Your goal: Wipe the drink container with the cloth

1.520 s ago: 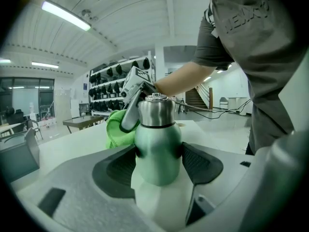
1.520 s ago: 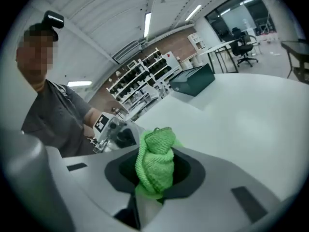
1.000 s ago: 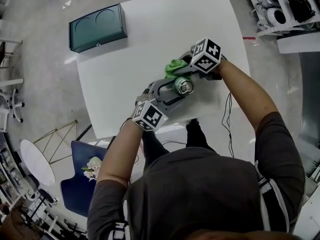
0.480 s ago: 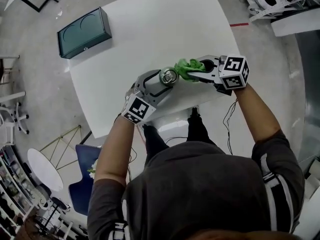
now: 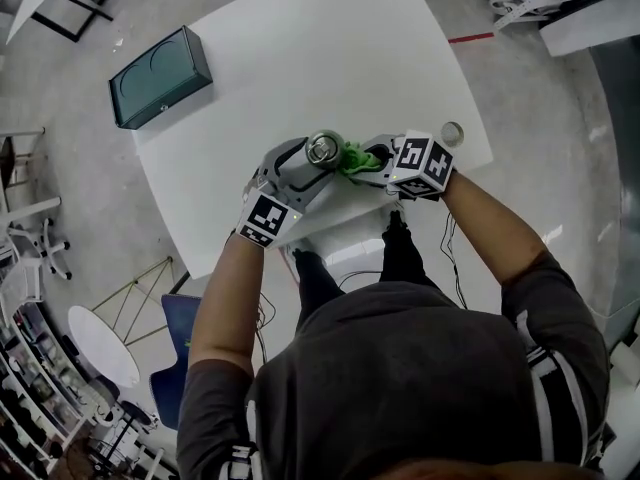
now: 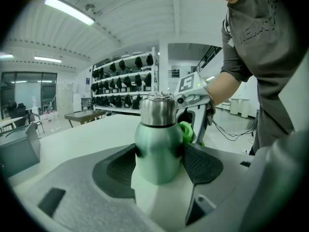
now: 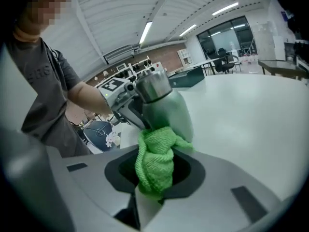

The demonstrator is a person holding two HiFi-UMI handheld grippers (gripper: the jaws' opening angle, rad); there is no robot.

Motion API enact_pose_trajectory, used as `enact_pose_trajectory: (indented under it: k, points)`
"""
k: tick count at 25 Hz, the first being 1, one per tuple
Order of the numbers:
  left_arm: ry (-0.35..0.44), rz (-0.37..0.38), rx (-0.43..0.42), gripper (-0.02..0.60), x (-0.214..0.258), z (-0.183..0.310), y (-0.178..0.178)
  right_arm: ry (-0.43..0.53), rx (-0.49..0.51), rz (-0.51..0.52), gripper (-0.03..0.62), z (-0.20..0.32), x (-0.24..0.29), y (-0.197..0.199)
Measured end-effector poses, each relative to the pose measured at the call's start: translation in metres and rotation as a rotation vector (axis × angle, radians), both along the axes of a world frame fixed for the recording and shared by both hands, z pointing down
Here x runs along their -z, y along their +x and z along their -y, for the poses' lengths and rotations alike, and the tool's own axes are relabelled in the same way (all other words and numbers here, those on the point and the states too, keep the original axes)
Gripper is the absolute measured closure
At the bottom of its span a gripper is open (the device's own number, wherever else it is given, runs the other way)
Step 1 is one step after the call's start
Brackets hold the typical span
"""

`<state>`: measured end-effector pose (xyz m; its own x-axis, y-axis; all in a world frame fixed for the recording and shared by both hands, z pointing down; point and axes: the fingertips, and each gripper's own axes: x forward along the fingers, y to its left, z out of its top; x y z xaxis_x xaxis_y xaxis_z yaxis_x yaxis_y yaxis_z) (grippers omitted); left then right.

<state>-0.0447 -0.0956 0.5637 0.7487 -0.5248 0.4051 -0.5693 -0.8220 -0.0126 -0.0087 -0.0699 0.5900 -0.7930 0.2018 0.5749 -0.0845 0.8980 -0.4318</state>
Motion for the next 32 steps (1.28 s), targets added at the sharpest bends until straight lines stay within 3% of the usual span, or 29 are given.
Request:
enact_pose_trajectory:
  k: [5, 11, 16, 23, 26, 32]
  points:
    - [0.001, -0.001, 0.006, 0.282, -0.001, 0.000, 0.000, 0.017, -0.045, -0.004, 0.515, -0.004, -0.004, -0.002]
    - [-0.016, -0.005, -0.001, 0.282, -0.003, -0.004, 0.002, 0.082, -0.040, 0.047, 0.514, -0.008, 0.035, 0.001]
    - [-0.030, -0.003, -0.006, 0.282, 0.000, -0.003, 0.001, 0.088, -0.003, -0.029, 0.514, -0.012, 0.004, -0.008]
    - [-0.043, 0.008, 0.008, 0.284, 0.000, -0.004, -0.001, 0.079, -0.039, -0.017, 0.516, -0.008, -0.001, -0.007]
    - [-0.061, 0.016, 0.029, 0.291, 0.001, -0.006, -0.003, 0.073, -0.107, 0.026, 0.514, 0.004, 0.021, 0.003]
    - [-0.067, 0.038, 0.078, 0.314, -0.002, -0.007, -0.009, 0.090, -0.269, 0.215, 0.514, 0.047, 0.094, 0.009]
